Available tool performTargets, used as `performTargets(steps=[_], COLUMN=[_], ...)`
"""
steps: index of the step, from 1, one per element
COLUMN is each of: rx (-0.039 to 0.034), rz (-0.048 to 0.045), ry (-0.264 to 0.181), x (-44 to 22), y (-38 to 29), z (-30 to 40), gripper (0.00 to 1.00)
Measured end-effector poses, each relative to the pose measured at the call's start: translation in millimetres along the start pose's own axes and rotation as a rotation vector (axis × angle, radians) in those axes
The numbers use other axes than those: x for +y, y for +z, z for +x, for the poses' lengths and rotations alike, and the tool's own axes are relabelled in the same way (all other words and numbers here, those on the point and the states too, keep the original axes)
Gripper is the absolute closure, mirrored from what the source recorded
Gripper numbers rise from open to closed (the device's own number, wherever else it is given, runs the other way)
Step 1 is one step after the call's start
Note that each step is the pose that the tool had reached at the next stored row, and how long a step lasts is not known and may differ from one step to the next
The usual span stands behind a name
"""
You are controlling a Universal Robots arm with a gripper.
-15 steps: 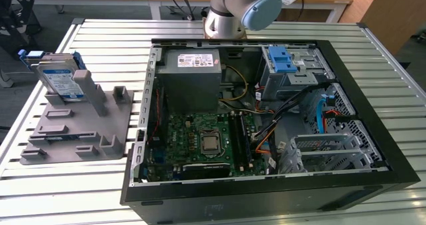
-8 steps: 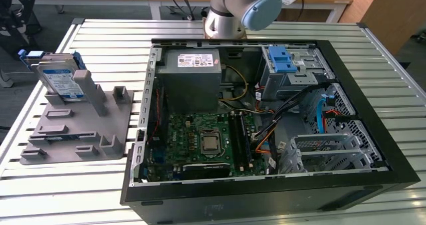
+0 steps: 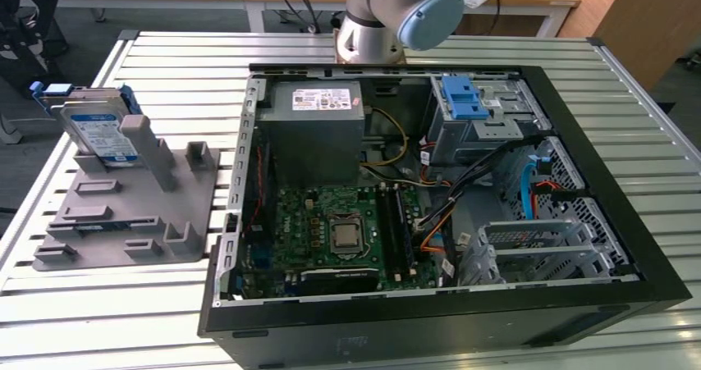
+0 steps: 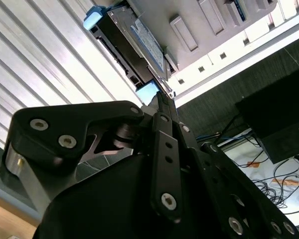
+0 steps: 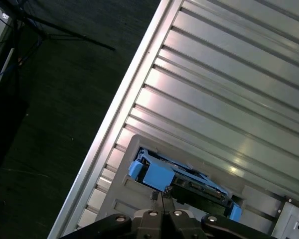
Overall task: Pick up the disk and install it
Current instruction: 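Pick up the disk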
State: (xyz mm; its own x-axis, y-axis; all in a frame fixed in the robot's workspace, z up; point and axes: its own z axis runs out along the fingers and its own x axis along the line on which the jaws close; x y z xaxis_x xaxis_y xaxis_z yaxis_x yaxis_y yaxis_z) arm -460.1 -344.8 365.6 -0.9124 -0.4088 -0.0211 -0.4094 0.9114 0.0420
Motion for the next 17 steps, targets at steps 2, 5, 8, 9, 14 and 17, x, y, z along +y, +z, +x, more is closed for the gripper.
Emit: performTargets(steps=[2, 5, 8, 9, 14, 17], rx=[0.0000, 0.0010, 0.0033, 0.0041, 0.0054, 0.0054], rz=[-0.0001, -0.0006, -0.0017, -0.0021, -0.0027, -0.0028], ry=[-0.001, -0.027, -0.081, -0.098, -0.129, -0.130], x=[0.0, -0.1, -0.1, -0.1, -0.1, -0.1], y=[0.0, 0.0, 0.1, 0.1, 0.1, 0.1], z=[0.0, 0.0, 0.0, 0.0, 0.0, 0.0], gripper=[0.89, 0.89, 0.89, 0.89, 0.89, 0.89])
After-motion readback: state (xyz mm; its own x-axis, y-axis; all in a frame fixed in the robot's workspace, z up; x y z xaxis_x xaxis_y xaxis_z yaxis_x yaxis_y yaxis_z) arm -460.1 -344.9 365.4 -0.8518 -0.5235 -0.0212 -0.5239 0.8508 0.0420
